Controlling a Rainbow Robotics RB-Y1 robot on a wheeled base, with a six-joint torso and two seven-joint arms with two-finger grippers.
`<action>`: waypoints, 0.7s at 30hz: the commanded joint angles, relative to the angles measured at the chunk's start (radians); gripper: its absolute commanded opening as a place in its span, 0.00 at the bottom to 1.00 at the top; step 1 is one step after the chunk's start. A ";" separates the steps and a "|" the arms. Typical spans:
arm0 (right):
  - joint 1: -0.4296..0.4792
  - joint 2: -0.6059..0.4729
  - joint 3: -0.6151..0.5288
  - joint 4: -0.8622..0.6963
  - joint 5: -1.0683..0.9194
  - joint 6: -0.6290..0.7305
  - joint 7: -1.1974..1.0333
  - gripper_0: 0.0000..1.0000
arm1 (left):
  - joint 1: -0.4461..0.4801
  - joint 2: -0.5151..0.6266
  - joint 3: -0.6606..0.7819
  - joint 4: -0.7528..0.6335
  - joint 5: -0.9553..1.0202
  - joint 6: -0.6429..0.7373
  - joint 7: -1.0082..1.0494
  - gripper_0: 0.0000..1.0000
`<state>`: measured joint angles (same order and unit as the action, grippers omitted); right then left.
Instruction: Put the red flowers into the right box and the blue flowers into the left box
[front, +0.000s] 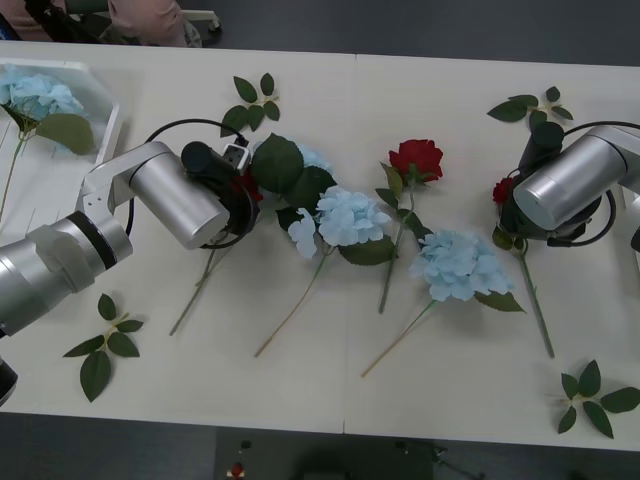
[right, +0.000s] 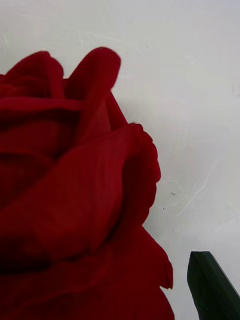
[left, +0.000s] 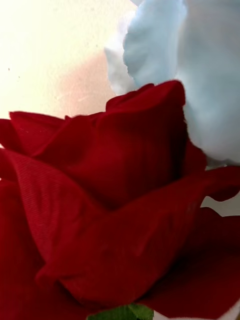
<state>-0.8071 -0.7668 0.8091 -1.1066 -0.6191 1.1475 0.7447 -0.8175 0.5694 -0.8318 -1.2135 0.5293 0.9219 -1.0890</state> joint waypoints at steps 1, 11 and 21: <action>0.002 0.043 0.028 0.057 0.033 -0.058 0.084 0.76 | -0.031 0.037 0.108 -0.026 0.002 -0.028 0.023 0.00; 0.000 0.069 0.033 0.143 0.067 -0.129 0.099 0.00 | -0.029 0.184 0.359 -0.159 0.448 -0.028 -0.238 0.00; -0.023 0.021 -0.008 0.140 -0.004 -0.138 0.121 0.00 | -0.032 0.018 0.402 -0.457 0.661 -0.181 -0.298 0.00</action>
<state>-0.8521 -0.7108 0.8169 -0.9870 -0.5797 1.0062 0.8243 -0.8175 0.6530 -0.4294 -1.6104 1.1926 0.7837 -1.3898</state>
